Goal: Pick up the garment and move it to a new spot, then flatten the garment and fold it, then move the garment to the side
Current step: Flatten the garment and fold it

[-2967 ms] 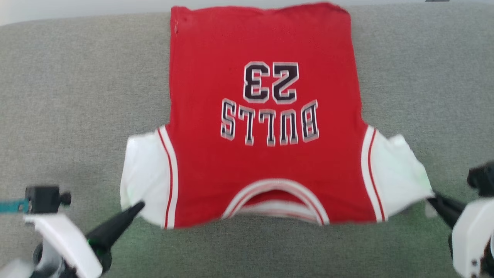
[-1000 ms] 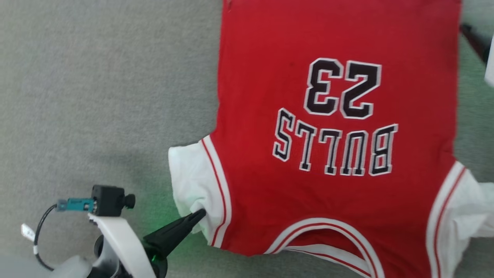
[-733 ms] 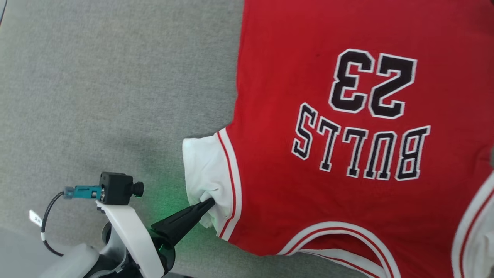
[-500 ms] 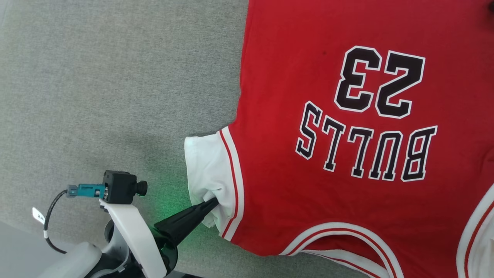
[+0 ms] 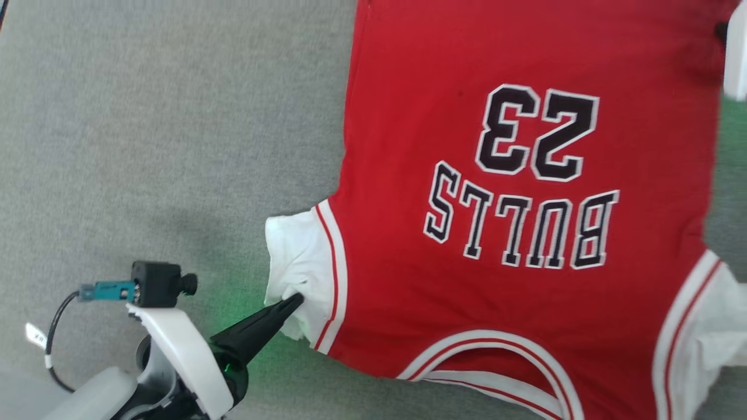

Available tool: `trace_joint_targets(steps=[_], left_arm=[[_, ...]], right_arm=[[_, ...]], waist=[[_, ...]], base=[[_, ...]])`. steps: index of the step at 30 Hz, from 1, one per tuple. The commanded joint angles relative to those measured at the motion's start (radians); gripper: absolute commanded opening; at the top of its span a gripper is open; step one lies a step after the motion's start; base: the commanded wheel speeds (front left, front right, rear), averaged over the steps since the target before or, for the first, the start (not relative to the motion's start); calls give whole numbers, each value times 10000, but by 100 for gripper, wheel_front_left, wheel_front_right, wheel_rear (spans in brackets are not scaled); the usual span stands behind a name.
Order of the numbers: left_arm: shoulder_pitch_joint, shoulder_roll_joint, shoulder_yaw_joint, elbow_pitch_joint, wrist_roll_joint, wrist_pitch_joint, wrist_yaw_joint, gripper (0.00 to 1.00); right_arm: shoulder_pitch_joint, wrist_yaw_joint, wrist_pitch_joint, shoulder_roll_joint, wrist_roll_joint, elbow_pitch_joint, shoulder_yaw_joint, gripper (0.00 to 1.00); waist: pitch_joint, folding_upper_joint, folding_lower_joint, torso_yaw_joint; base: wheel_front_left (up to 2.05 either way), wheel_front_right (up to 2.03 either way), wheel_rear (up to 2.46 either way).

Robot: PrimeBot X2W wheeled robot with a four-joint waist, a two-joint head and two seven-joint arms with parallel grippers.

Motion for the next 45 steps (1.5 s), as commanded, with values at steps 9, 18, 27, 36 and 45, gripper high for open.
trace_joint_targets(steps=[9, 18, 27, 36, 45], left_arm=[[710, 256, 112, 369, -362, -413, -45, 0], [1231, 361, 428, 666, -835, -858, -13, 0], [1355, 257, 559, 834, -1046, -1047, -18, 0], [1292, 84, 540, 982, -950, -1126, -31, 0], [902, -191, 516, 792, -837, -1112, -42, 0]], right_arm=[[2842, -11, 104, -1696, 1961, -2486, 649, 0], [7940, -11, 2130, -2616, 3897, -6610, -191, 0], [11940, -9, 3458, -1637, 4088, -9425, -548, 0], [12269, -9, 3024, -783, 3411, -10646, -1464, 100], [9778, -9, 2771, -790, 3506, -11401, -4004, 100]], waist=[[-1418, 0, 0, -986], [-2082, 0, 0, -1670], [-2176, 0, 0, -1847], [-2095, 0, 0, -1922], [-1630, 0, 0, -1597]], base=[[0, 0, 0], [0, 0, 0], [0, 0, 0], [0, 0, 0], [0, 0, 0]])
